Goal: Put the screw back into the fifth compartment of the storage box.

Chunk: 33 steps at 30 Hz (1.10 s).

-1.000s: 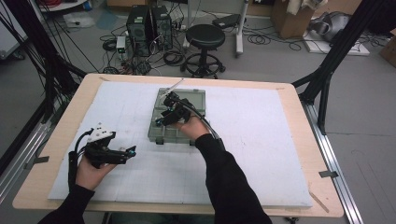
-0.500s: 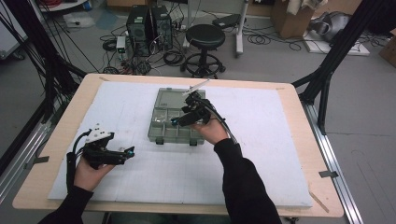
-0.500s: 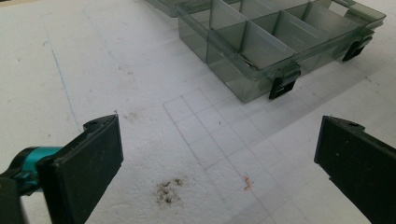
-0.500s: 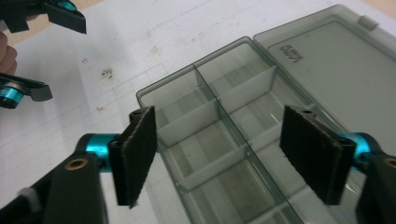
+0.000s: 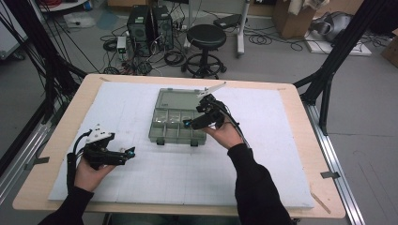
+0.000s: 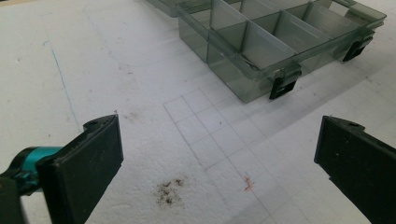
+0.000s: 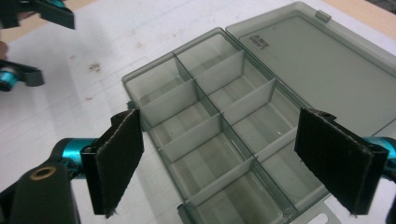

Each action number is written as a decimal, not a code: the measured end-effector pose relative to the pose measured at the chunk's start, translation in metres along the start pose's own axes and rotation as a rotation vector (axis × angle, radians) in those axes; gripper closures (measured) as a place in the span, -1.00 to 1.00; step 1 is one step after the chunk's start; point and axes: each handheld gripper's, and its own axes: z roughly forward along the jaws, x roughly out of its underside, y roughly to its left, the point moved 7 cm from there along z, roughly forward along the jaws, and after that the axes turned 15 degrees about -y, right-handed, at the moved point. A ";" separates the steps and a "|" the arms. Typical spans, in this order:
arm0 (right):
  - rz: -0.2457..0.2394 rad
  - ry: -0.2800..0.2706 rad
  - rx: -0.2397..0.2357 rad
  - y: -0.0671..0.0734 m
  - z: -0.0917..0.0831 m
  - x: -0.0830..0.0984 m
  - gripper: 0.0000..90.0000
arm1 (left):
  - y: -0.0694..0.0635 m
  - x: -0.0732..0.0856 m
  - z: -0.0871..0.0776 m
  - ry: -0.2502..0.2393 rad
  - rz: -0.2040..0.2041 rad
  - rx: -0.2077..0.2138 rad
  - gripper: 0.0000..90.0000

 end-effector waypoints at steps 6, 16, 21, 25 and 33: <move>-0.026 -0.008 0.011 0.001 -0.011 0.002 -0.77 | 0.000 0.000 -0.001 0.005 0.008 -0.001 -0.96; -0.026 -0.010 0.042 -0.005 -0.024 0.017 -0.99 | 0.000 0.000 0.000 0.005 0.011 0.002 -0.96; -0.019 -0.016 0.055 -0.010 -0.033 0.025 -0.99 | -0.001 -0.001 0.000 0.006 0.012 0.004 -0.96; -0.013 -0.021 0.066 -0.011 -0.042 0.032 -0.99 | -0.002 -0.001 0.000 0.004 0.011 0.005 -0.96; 0.017 -0.033 0.085 -0.019 -0.057 0.045 -0.99 | -0.002 -0.001 0.000 0.006 0.011 0.006 -0.96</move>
